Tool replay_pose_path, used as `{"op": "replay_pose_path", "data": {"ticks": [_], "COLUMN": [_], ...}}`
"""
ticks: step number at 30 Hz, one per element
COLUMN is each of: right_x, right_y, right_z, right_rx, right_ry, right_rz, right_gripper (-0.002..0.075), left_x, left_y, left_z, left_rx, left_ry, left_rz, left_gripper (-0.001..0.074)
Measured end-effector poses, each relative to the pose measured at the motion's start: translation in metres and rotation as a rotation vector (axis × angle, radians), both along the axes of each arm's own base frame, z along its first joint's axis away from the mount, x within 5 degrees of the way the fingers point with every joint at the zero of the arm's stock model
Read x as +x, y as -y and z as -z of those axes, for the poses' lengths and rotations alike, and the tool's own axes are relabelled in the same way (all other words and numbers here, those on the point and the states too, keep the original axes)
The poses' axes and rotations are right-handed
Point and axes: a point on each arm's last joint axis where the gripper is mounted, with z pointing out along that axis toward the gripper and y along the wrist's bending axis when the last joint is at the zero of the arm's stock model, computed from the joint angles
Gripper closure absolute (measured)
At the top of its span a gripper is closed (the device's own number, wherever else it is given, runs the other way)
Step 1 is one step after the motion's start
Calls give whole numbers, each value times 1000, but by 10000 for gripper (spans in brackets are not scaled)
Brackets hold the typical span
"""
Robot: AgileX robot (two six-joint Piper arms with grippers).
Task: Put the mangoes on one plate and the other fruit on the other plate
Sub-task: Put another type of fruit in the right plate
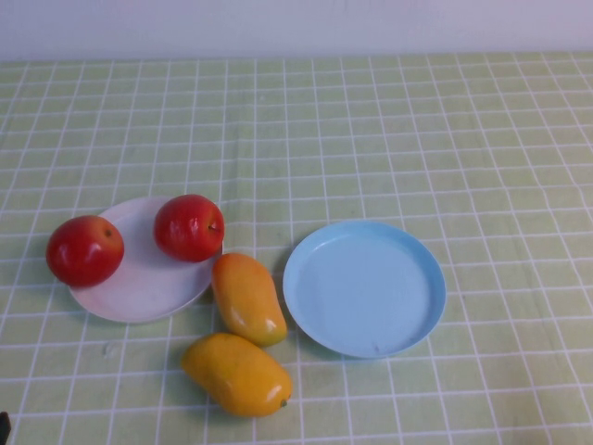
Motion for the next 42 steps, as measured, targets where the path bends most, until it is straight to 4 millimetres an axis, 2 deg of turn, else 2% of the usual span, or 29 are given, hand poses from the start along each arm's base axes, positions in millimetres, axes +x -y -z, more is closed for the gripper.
{"op": "replay_pose_path", "data": {"ticks": [2, 4, 6, 11, 14, 17, 21, 24, 28, 31, 33, 36, 42], "right_x": [0, -1, -3, 0, 14, 33, 57, 77, 95, 107, 115, 123, 135], "right_y": [1, -2, -7, -22, -28, -30, -31, -41, -72, -109, -135, -175, -248], "right_z": [-2, -1, -8, -50, -73, -91, -99, -102, -101, -101, -98, -90, -64], "right_rx": [65, 77, 71, -71, -213, -364, -448, -501, -637, -745, -816, -927, -1071], "right_ry": [10, -17, -33, -207, -375, -457, -534, -581, -572, -526, -513, -504, -490], "right_rz": [9, -25, -75, -259, -364, -452, -507, -590, -755, -886, -967, -1081, -1223], "right_gripper": [741, 741, 741, 741, 741, 741, 741, 741, 741, 727, 688, 576, 206], "left_x": [0, 0, 0, 0, 0, 0, 0, 0, 0, 0, 0, 0, 0], "left_y": [0, 0, 0, 0, 0, 0, 0, 0, 0, 0, 0, 0, 0], "left_z": [0, 0, 0, 0, 0, 0, 0, 0, 0, 0, 0, 0, 0], "left_rx": [0, 0, 0, 0, 0, 0, 0, 0, 0, 0, 0, 0, 0], "left_ry": [0, 0, 0, 0, 0, 0, 0, 2, 2, 2, 2, 2, 2], "left_rz": [0, 0, 0, 0, 0, 0, 0, 0, 0, 0, 0, 0, 0], "left_gripper": [736, 736, 736, 736, 737, 737, 737, 737, 737, 736, 737, 737, 737]}}
